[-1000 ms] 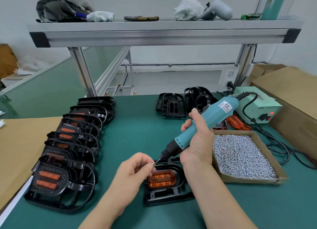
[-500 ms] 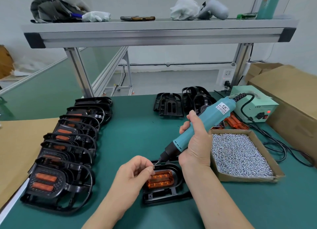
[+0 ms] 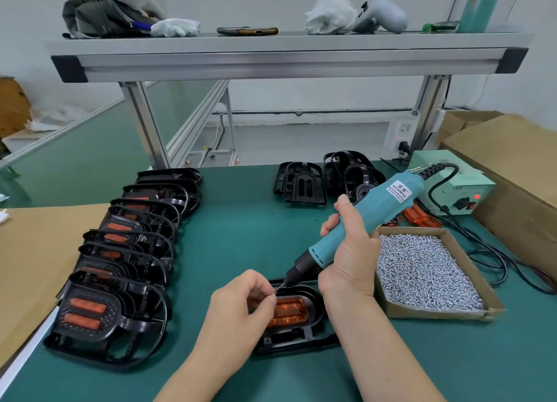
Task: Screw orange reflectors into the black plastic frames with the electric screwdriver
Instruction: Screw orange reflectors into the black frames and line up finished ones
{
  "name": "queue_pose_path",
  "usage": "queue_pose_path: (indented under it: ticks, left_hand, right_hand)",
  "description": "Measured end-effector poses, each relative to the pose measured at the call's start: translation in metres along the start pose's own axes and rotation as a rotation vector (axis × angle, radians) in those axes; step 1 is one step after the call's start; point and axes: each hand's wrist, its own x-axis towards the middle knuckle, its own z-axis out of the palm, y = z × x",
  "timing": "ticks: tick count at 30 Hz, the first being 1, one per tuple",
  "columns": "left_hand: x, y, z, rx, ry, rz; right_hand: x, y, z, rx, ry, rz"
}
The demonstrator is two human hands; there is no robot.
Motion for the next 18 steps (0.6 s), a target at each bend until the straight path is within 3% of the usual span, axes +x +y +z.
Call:
queue_pose_path:
  ticks: [5,18]
  left_hand:
    - [0.0033,0.0025,0.0001,-0.105,0.0,-0.044]
    - [0.0013,0.0014,0.0024,-0.092,-0.001,-0.039]
  right_hand:
    - [0.0005,-0.0031,-0.0013,-0.001,0.0,-0.014]
    - [0.0,-0.0051,-0.0021,0.02,-0.011,-0.041]
